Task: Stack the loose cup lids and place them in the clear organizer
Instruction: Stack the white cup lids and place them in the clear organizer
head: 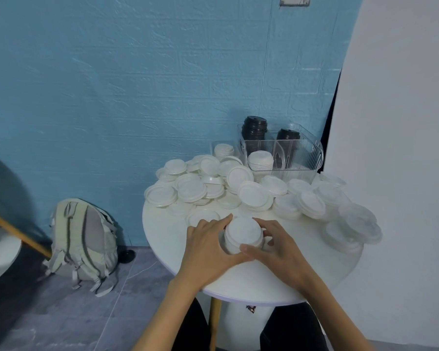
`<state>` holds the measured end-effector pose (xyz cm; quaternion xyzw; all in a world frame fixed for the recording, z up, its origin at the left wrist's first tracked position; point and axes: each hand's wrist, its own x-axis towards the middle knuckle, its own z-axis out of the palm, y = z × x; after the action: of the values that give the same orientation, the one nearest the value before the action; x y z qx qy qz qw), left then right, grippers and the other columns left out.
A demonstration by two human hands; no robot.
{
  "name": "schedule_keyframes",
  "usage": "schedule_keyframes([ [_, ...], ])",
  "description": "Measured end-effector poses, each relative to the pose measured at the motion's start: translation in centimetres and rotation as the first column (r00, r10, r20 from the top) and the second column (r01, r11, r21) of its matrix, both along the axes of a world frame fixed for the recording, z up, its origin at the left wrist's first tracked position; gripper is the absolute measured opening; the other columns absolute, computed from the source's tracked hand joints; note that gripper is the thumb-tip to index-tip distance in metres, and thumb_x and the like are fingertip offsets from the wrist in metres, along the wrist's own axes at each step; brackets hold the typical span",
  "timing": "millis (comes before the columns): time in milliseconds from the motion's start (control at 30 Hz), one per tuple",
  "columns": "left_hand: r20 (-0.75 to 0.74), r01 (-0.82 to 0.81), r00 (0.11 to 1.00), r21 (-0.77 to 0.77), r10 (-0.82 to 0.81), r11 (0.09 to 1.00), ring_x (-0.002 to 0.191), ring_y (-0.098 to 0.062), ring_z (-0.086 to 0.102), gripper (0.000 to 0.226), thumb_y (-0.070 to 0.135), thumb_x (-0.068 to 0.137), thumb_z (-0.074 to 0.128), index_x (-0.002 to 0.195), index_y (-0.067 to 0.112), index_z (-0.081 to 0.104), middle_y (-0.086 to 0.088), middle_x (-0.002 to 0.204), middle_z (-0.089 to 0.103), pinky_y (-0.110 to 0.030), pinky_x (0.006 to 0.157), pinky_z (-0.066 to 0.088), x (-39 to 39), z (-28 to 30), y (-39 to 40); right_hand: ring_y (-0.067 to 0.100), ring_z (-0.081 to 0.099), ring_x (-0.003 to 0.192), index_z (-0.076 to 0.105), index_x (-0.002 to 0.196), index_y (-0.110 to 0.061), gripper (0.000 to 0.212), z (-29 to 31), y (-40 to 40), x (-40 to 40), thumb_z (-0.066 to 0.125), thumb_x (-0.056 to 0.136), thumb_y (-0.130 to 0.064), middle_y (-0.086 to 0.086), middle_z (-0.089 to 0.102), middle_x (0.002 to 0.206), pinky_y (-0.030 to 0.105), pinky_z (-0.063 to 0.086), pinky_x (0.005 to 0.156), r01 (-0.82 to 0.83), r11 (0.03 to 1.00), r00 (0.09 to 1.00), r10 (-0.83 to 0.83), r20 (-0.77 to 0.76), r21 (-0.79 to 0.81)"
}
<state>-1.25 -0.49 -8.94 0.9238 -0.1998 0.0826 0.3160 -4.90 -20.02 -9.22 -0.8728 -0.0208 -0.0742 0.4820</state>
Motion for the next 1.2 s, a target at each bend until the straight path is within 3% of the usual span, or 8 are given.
schedule_keyframes([
  [200,-0.013,-0.042,0.999,0.042,0.042,0.998,0.114,-0.006,0.042,0.098,0.074,0.072,0.070,0.155,0.037,0.035,0.025,0.109,0.052,-0.027,0.091,0.022,-0.6,0.2,0.1,-0.009,0.052,0.117,0.048,0.143,-0.043,0.081,-0.4,0.1,0.0,0.071,0.071,-0.071,-0.028,0.052,0.133,0.013,0.041,0.095,-0.022,0.999,0.999,0.024,0.029,-0.045],
  [367,0.031,-0.073,0.997,0.124,0.070,0.990,0.124,-0.006,0.034,0.098,0.079,0.072,0.063,0.156,0.038,0.033,0.022,0.142,0.051,-0.027,0.087,0.017,-0.6,0.2,-0.1,-0.010,0.052,0.116,0.051,0.140,-0.042,0.068,-0.5,0.1,0.2,0.077,0.079,-0.059,-0.033,0.052,0.130,0.015,0.039,0.092,-0.013,0.996,0.999,0.017,0.039,-0.094],
  [533,0.059,-0.056,0.997,0.102,0.051,0.993,0.118,-0.001,0.040,0.082,0.081,0.080,0.055,0.152,0.048,0.037,0.024,0.141,0.053,-0.025,0.086,0.018,-0.9,-0.2,0.0,-0.008,0.049,0.120,0.043,0.146,-0.046,0.071,-0.4,0.2,0.2,0.071,0.083,-0.062,-0.034,0.050,0.131,0.030,0.034,0.107,-0.017,0.982,0.999,0.025,0.041,-0.188],
  [800,0.014,-0.039,0.999,0.051,0.039,0.998,0.116,-0.001,0.037,0.077,0.075,0.081,0.058,0.151,0.051,0.037,0.025,0.153,0.045,-0.024,0.093,0.021,-1.2,-0.3,-0.1,-0.006,0.042,0.132,0.047,0.144,-0.046,0.064,0.0,0.8,-0.2,0.073,0.086,-0.053,-0.034,0.046,0.139,0.030,0.029,0.114,0.007,0.978,0.998,0.007,0.064,-0.210],
  [867,0.007,-0.040,0.999,0.029,0.040,0.999,0.112,-0.001,0.036,0.076,0.073,0.082,0.061,0.151,0.051,0.038,0.026,0.149,0.048,-0.025,0.095,0.022,-1.3,-0.1,-0.1,-0.006,0.042,0.131,0.047,0.144,-0.045,0.064,0.1,0.9,-0.3,0.074,0.086,-0.051,-0.034,0.046,0.138,0.027,0.027,0.111,0.013,0.975,0.998,0.002,0.067,-0.221],
  [967,-0.025,-0.053,0.998,-0.018,0.053,0.998,0.102,0.001,0.031,0.075,0.066,0.083,0.069,0.150,0.050,0.039,0.025,0.127,0.055,-0.026,0.101,0.025,-1.4,0.4,-0.1,-0.006,0.041,0.130,0.046,0.145,-0.044,0.065,0.1,1.0,-0.3,0.072,0.087,-0.053,-0.033,0.045,0.138,0.023,0.023,0.104,0.023,0.969,0.997,-0.005,0.073,-0.244],
  [1067,-0.042,-0.056,0.998,-0.034,0.055,0.998,0.094,0.001,0.025,0.074,0.062,0.083,0.072,0.149,0.051,0.040,0.036,0.100,0.035,-0.026,0.102,0.027,-1.5,0.5,-0.2,-0.003,0.040,0.132,0.044,0.147,-0.044,0.066,0.1,1.0,-0.3,0.070,0.087,-0.054,-0.032,0.044,0.140,0.023,0.022,0.104,0.027,0.966,0.997,-0.008,0.077,-0.256],
  [1200,-0.058,-0.072,0.996,-0.065,0.068,0.995,0.105,-0.001,0.031,0.076,0.067,0.079,0.072,0.145,0.056,0.037,0.027,0.107,0.047,-0.024,0.096,0.025,-1.2,0.0,-0.1,0.002,0.044,0.132,0.040,0.151,-0.043,0.076,1.1,0.5,-0.3,0.066,0.084,-0.067,-0.025,0.045,0.146,0.029,0.029,0.109,-0.038,0.949,0.998,0.054,0.043,-0.314],
])
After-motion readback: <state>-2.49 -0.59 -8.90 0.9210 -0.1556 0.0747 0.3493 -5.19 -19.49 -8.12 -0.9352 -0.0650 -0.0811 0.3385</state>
